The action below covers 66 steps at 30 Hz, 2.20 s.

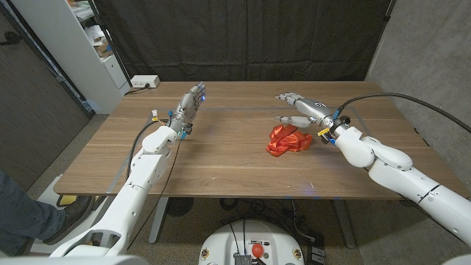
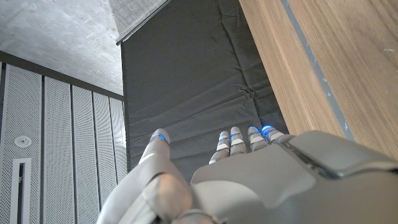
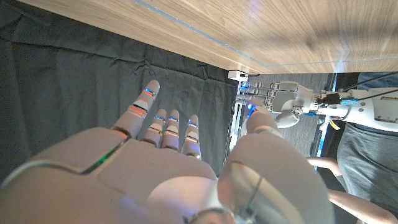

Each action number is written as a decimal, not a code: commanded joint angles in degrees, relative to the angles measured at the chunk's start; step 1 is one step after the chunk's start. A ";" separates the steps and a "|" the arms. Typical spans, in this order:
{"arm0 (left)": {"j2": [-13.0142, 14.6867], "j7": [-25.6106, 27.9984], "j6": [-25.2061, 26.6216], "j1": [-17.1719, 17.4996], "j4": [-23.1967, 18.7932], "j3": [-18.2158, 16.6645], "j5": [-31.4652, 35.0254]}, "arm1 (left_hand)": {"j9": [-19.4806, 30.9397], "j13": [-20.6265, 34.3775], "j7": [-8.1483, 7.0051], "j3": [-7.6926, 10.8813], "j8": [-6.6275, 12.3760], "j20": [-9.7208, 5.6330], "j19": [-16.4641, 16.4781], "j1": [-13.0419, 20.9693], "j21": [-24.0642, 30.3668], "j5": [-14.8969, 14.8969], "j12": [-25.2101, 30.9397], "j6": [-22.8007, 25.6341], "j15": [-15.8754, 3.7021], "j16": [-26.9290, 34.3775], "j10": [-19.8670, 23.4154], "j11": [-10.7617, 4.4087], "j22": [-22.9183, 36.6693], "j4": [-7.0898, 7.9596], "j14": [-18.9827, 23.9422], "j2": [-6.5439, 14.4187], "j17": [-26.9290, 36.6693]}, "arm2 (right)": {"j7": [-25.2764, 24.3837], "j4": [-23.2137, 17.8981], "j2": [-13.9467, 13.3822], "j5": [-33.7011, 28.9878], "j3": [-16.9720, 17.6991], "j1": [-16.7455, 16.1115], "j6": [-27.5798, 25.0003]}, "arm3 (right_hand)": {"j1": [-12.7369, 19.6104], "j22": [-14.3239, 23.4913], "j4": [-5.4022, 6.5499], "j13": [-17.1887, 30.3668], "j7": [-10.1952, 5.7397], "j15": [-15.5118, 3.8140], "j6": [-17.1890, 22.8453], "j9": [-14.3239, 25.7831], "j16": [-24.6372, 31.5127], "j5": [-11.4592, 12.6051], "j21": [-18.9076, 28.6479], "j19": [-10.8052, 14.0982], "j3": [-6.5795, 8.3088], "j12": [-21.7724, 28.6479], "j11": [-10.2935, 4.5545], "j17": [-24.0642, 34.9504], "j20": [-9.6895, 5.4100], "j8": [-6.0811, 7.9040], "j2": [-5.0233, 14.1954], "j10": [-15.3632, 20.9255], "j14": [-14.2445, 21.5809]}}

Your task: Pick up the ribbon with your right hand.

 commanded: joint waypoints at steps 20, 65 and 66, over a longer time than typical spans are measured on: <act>-0.03 -0.29 -0.17 -0.82 0.74 0.30 0.25 | 0.17 0.16 0.49 -0.05 0.17 0.40 -0.53 0.09 -0.20 -0.10 -0.12 0.27 -0.01 -0.08 -0.15 0.59 0.21 -0.45 -0.22 0.46 0.14 | 5.33 -2.68 -1.24 -1.92 -1.99 -0.13 -4.87 | 0.66 0.25 0.39 0.28 -0.67 0.86 -1.78 0.20 -0.13 0.76 -0.43 -0.02 0.20 -0.30 0.64 0.05 2.60 -0.33 -1.01 -1.81 -0.92; -0.24 -0.55 -0.28 -1.71 1.74 0.07 0.09 | 0.18 0.18 0.08 -0.06 0.14 1.07 -0.93 -0.08 -0.15 -0.13 -0.11 0.45 -0.55 -0.03 -0.01 0.07 0.28 -0.50 -0.09 0.71 0.16 | 8.25 -2.63 0.69 -4.28 -6.25 1.00 -8.89 | 1.89 0.27 0.17 0.34 -1.24 2.14 -5.43 0.22 -0.38 1.96 -0.97 -2.58 0.13 -0.42 0.81 -0.10 7.20 -0.51 -2.26 -5.58 -4.04; -0.25 -0.55 -0.19 -1.77 1.77 0.11 0.12 | 0.18 0.18 0.10 -0.06 0.15 1.06 -0.93 -0.08 -0.14 -0.13 -0.11 0.47 -0.55 -0.03 -0.01 0.04 0.28 -0.51 -0.09 0.71 0.16 | 8.43 -2.61 0.79 -4.27 -6.38 1.08 -9.08 | 1.94 0.27 0.17 0.34 -1.18 2.12 -5.56 0.22 -0.37 2.00 -1.01 -2.74 0.13 -0.41 0.81 -0.10 7.38 -0.52 -2.29 -5.65 -4.11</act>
